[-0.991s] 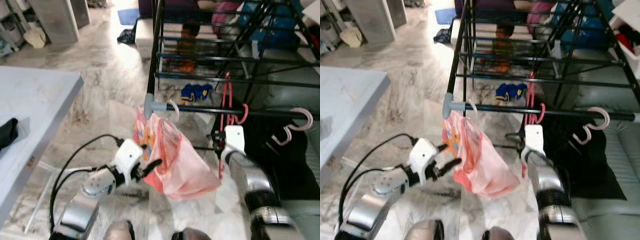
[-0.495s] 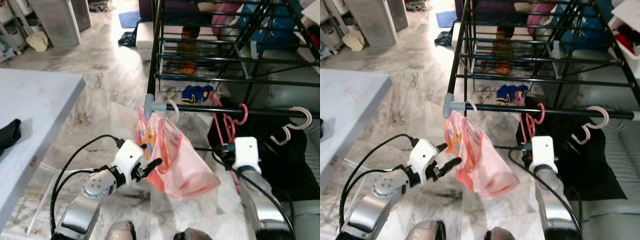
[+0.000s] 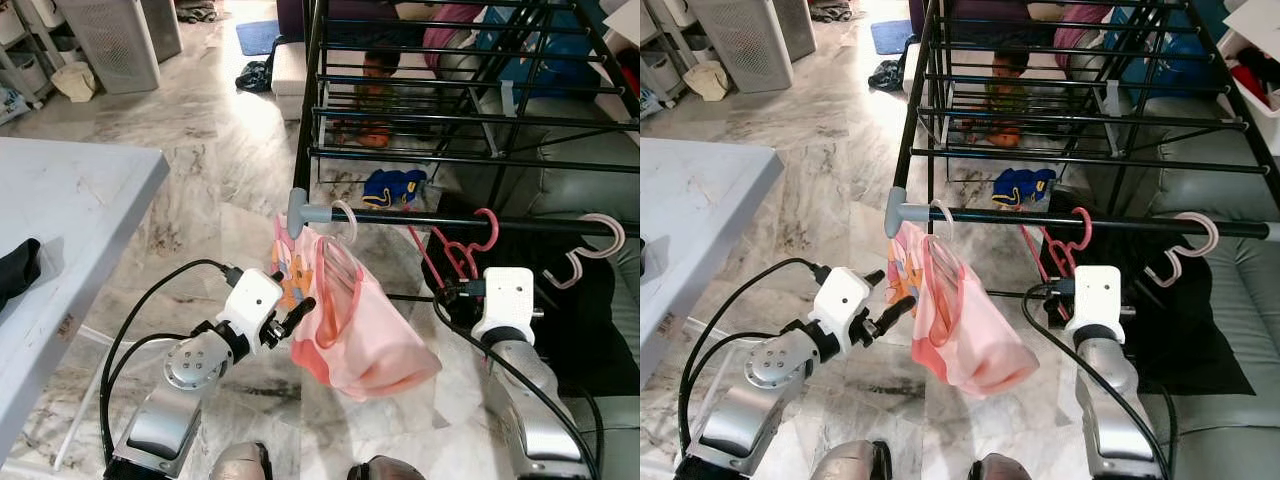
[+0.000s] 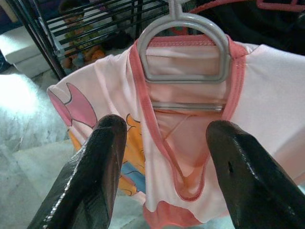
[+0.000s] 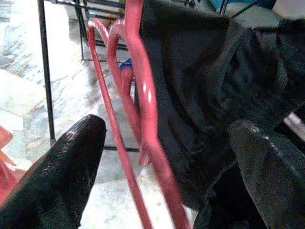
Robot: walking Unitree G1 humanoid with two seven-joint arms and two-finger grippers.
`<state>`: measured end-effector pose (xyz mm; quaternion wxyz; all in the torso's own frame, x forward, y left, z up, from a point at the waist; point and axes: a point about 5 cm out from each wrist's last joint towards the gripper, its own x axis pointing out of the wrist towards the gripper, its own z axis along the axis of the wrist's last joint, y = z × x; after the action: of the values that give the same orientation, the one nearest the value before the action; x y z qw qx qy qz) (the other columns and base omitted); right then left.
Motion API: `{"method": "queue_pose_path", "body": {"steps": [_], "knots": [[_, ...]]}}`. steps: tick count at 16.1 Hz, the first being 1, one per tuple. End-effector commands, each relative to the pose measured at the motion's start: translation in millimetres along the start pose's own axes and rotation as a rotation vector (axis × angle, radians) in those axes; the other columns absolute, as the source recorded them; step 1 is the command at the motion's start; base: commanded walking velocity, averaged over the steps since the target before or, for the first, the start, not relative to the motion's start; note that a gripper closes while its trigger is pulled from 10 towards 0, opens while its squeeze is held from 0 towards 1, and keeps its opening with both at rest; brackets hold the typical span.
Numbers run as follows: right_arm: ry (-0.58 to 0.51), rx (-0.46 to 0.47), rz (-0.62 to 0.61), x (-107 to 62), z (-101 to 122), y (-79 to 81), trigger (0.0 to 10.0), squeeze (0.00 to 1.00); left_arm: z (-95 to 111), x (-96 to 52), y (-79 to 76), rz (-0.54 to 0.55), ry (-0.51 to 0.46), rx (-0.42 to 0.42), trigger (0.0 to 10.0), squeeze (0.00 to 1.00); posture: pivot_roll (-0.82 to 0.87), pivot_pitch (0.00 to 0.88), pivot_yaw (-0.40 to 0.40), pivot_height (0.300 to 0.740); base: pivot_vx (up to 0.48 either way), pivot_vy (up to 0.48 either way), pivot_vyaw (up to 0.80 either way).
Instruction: Hang hanger
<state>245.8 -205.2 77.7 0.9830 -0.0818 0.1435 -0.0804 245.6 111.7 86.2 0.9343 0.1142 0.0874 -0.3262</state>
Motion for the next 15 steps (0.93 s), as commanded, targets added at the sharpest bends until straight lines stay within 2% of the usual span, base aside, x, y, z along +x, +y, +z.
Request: {"method": "queue_pose_path", "body": {"steps": [1, 3, 4, 5, 6, 7, 9, 13, 15], "knots": [[-0.053, 0.008, -0.003, -6.1, 6.4, -2.8, 10.0, 1.00, 0.1, 0.4, 1.5, 0.023, -0.004, 0.011, 10.0, 0.00, -0.03, 0.049, 0.013, 0.740, 0.000, 0.000, 0.00], [-0.106, -0.005, -0.015, -10.2, 10.9, -4.3, 10.0, 1.00, -1.4, -0.8, 2.9, 0.048, -0.009, -0.009, 10.0, 0.00, -0.03, 0.049, 0.013, 0.740, 0.000, 0.000, 0.00], [-0.114, 0.002, -0.026, -11.3, 10.9, -4.4, 10.0, 0.54, -2.9, -0.6, 4.8, 0.063, -0.003, -0.017, 10.0, 0.00, -0.03, 0.038, 0.020, 0.740, 0.000, 0.000, 0.00], [-0.123, 0.016, -0.018, -12.5, 11.8, -3.5, 10.0, 0.15, -2.5, -0.5, 6.0, 0.073, -0.011, -0.021, 10.0, 0.00, -0.03, 0.038, 0.020, 0.740, 0.000, 0.000, 0.00], [-0.165, 0.000, 0.002, -15.7, 16.8, -1.9, 10.0, 0.00, -0.8, -0.7, 9.5, 0.108, -0.026, -0.021, 10.0, 0.00, -0.04, 0.034, 0.022, 0.740, 0.000, 0.000, 0.00], [-0.216, -0.032, 0.011, -21.9, 23.3, -1.9, 10.0, 0.00, 3.6, -3.3, 16.2, 0.170, -0.059, -0.022, 10.0, 0.00, -0.04, 0.030, 0.020, 0.740, 0.000, 0.000, 0.00], [-0.224, -0.042, 0.009, -29.2, 20.3, -4.5, 10.0, 0.00, 3.7, -10.2, 21.1, 0.255, -0.077, -0.046, 10.0, 0.00, -0.03, 0.033, 0.015, 0.740, 0.000, 0.000, 0.00], [-0.216, -0.033, 0.018, -25.8, 16.0, 2.3, 10.0, 0.00, 4.7, -6.8, 19.5, 0.247, -0.093, -0.045, 10.0, 0.00, -0.03, 0.026, 0.010, 0.740, 0.000, 0.000, 0.00], [-0.210, -0.023, 0.029, -23.9, 15.0, 6.7, 10.0, 0.00, 3.8, -5.3, 18.1, 0.232, -0.088, -0.041, 10.0, 0.00, -0.02, 0.024, 0.013, 0.740, -0.296, 0.000, 0.00]]}}
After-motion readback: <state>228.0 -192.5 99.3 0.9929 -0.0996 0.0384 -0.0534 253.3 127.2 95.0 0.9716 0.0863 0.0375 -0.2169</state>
